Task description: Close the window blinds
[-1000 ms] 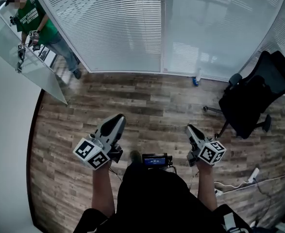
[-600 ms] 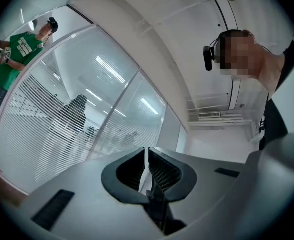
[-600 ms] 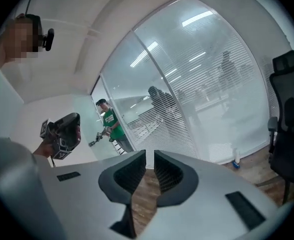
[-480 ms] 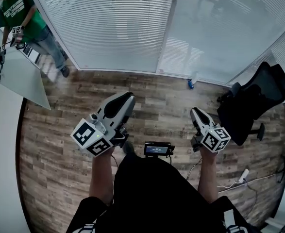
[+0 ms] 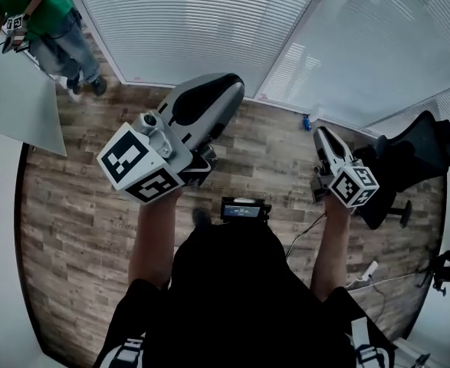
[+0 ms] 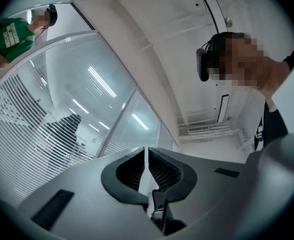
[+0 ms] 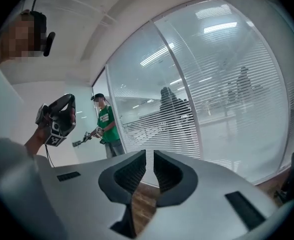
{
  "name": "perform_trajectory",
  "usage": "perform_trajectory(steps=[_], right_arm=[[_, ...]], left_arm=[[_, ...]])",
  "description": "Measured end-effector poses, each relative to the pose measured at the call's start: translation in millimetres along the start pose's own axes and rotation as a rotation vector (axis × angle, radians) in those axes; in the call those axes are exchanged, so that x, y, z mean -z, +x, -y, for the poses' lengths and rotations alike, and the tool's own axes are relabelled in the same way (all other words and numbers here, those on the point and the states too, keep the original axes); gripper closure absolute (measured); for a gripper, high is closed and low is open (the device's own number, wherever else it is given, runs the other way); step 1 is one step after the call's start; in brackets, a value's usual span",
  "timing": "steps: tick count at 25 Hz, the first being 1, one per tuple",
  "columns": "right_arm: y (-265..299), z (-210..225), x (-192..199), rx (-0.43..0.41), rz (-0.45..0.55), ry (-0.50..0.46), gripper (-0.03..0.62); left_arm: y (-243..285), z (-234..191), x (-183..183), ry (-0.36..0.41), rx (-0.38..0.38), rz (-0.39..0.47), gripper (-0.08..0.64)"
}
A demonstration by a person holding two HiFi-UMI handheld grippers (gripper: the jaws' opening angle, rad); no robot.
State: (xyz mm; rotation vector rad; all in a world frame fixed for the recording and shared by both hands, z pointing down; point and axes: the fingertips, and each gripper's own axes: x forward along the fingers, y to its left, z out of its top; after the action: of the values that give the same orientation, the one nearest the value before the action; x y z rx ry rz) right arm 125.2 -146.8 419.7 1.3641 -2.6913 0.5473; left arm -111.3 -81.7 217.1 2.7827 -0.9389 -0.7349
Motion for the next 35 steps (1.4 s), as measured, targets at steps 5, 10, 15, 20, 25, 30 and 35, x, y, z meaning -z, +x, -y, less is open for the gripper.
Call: perform_trajectory(steps=[5,10,15,20,25,30,35], right_arm=[[34.9,18.9,-24.0,0.005,-0.005,-0.057,0.552],[85.0,52.4,-64.7,0.023,0.019,-0.144,0.552],[129.5,88.2,-109.4,0.036,0.037,-0.203,0.552],[162.6,123.3,-137.5,0.070,0.051,-0.240,0.552],[180.2,143.5,-152.4,0.131,0.062,-0.249,0.551],[193.5,153.3,-183.5,0.235,0.082,-0.304,0.475],[258.0,194.3,-215.4,0.405,0.070,-0.391,0.436]], left_arm=[[23.6,-27.4,-18.4,0.011,0.006,0.060,0.541],[54.2,-53.3,-40.8,0.061,0.005,0.109,0.541],[86.4,-76.4,-51.4,0.084,-0.009,0.121,0.541],[111.2,-98.7,-42.6,0.087,-0.016,0.094,0.541],[115.5,-113.4,-41.0,0.066,-0.014,0.104,0.541],[114.6,-117.5,-49.7,0.051,0.035,0.131,0.541],[116.2,-176.4,-50.8,-0.007,0.074,0.104,0.541]])
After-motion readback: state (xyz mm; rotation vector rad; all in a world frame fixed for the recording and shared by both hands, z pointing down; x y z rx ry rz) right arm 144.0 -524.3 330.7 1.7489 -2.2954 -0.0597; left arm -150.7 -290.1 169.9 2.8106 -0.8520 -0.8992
